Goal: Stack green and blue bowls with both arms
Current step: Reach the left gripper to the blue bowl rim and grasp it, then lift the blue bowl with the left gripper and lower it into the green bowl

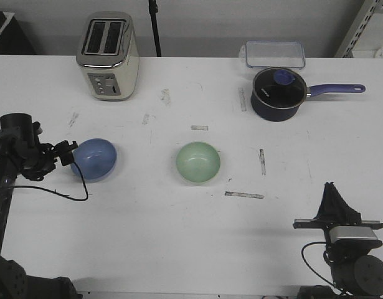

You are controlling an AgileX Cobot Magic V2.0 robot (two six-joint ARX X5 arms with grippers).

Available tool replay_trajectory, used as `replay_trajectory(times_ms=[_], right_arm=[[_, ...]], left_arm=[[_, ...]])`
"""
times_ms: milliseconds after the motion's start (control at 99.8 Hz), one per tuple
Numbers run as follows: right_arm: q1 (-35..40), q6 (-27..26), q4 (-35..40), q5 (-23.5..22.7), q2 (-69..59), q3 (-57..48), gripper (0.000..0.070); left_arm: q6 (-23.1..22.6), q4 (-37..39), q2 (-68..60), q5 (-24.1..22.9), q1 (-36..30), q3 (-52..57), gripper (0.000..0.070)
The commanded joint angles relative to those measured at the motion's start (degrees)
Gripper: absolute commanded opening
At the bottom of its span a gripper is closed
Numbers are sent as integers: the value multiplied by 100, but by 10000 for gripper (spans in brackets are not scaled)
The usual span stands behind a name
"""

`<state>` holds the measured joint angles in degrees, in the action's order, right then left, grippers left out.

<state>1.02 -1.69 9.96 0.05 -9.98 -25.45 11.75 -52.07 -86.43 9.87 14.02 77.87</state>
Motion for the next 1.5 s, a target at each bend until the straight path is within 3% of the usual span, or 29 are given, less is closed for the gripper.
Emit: replay_trajectory(times_ms=[0, 180, 491, 621, 761, 882, 1282, 1493], right_arm=[[4, 28, -79, -2, 17, -4, 15], [4, 28, -79, -2, 17, -4, 15], [4, 28, -79, -2, 17, -4, 15], [4, 28, -79, -2, 17, -4, 15], [4, 28, -79, -2, 17, -4, 15], [4, 28, -79, -2, 17, -4, 15], [4, 28, -79, -2, 17, -4, 15], [4, 28, -79, -2, 17, -4, 15]], left_arm=[[149, 20, -232, 31, 7, 133, 379], [273, 273, -603, 249, -28, 133, 377], [273, 417, -1147, 240, -37, 131, 355], [271, 437, -1252, 240, -107, 131, 209], [293, 446, -1257, 227, -166, 131, 184], [293, 435, -1257, 216, -179, 131, 0], [577, 173, -975, 393, -420, 258, 0], [570, -382, -883, 413, -988, 944, 0]])
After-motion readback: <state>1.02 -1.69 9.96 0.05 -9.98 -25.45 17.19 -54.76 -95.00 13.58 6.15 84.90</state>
